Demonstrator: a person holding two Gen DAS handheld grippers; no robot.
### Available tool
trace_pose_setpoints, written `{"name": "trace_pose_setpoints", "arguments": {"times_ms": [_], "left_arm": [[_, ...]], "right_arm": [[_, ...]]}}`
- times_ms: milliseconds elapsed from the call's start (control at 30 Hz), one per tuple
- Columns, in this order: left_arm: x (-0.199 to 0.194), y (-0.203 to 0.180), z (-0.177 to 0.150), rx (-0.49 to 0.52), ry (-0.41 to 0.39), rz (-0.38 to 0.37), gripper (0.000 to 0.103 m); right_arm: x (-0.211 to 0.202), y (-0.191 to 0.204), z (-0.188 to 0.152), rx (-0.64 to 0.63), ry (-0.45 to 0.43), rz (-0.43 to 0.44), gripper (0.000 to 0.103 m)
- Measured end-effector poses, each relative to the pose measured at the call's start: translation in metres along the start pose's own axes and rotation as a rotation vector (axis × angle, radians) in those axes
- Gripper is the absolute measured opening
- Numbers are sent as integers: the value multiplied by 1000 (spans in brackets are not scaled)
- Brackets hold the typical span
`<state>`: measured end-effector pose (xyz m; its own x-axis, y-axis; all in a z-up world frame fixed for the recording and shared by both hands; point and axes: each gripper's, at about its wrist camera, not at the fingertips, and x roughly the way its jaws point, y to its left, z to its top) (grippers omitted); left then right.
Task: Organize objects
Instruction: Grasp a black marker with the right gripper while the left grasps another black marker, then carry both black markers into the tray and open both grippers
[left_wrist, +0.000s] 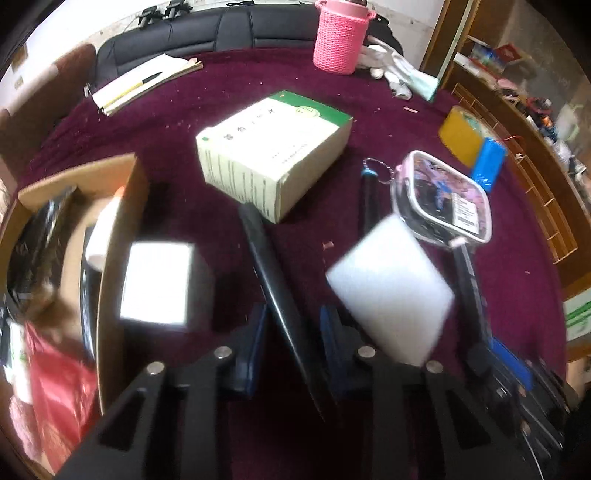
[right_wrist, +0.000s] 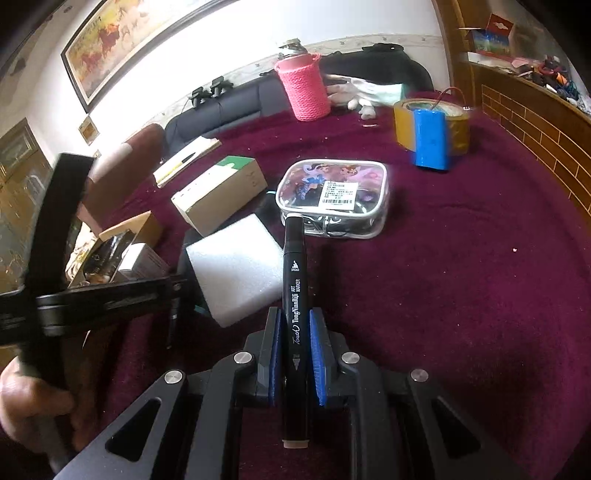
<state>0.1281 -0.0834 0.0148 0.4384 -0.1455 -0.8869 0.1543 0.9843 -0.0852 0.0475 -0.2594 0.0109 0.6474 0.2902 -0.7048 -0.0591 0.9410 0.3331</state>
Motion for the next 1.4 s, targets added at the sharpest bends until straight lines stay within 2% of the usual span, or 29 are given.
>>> {"name": "trace_pose_setpoints", "arguments": {"times_ms": [100,200,433,533,700,1000,1400], "left_arm": [[0,-2,-1,10,-31,5,20],[-6,0,-14,5,-54,-35,15],[-34,12,-58,-30,-120,-108,14],[-47,16,-65,-32,-129,-159,15],[-69,27,-69,-38,-172,-185,15],[-109,63,-77,-46,-285,-107,15],[-132,140,-89,-150,-366,6,15]], "right_arm": [[-2,-1,0,16,-5,17,16],[-5,-2,0,26,-9,37,16],[-4,8,0,-4,-7,62,16],[-4,12,-1,-17,-8,83,16],[-7,25,-2,-59,-29,107,16],[-6,61,-9,-88,-3,179,16],[1,170,-8,-253,47,254,17]]}}
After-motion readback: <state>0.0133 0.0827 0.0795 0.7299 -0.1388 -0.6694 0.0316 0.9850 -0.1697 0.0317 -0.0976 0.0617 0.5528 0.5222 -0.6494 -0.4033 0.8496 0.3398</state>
